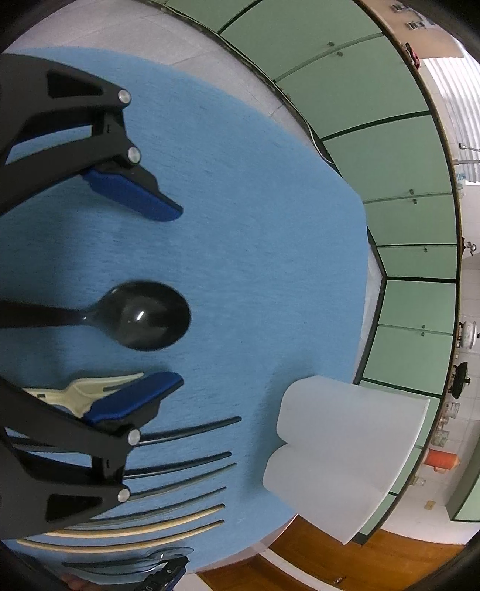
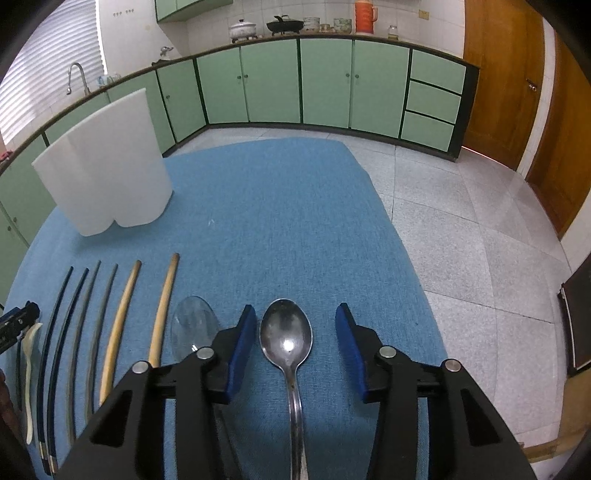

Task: Organize utensils
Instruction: 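Lower the left tool toward the black spoon while the right tool lowers toward the metal spoon, then close the left tool on the black spoon while the right tool closes on the metal spoon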

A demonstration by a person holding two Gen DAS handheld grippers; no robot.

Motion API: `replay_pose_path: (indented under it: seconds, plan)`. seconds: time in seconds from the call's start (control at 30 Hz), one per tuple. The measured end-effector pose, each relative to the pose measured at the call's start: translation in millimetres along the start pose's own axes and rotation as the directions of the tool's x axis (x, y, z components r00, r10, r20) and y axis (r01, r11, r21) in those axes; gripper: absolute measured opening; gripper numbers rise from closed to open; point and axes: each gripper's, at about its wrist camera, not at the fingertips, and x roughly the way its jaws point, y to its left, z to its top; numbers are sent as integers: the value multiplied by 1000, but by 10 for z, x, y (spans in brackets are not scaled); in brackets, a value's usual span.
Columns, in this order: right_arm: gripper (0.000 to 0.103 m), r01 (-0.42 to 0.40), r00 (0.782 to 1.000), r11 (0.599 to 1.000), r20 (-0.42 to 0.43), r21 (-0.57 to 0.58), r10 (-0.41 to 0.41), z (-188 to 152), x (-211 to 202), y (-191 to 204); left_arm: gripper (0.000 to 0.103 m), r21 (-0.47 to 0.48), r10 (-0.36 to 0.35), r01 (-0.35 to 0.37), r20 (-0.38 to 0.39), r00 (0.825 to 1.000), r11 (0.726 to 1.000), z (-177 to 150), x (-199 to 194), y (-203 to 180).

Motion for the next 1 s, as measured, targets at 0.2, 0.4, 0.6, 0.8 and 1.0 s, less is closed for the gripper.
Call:
replay_pose_path:
  seconds: [0.2,0.4,0.6,0.8,1.0]
  plan:
    - [41,-1,1000,1000,-1,2,1,-5,-16,-32,69,-2,3,-3,4,1000,1000,-2,-11,10]
    - [39,7,1000,1000,-2,-6,-7,-1,-11,-24,51,3,8,-9,9,1000,1000,-22,-40,6]
    - [28,19,1000,1000,-1,-22,-19,1,-30,-4,34,29,-5,5,17,1000,1000,-14,-61,-68]
    - [28,18,999,1000,36,-17,-17,-1,-203,-42,33,46,-24,21,56,998,999,-41,-227,-82]
    - [28,-34,991,999,127,-15,36,111,-641,-44,33,47,-55,48,145,988,998,36,-566,-82]
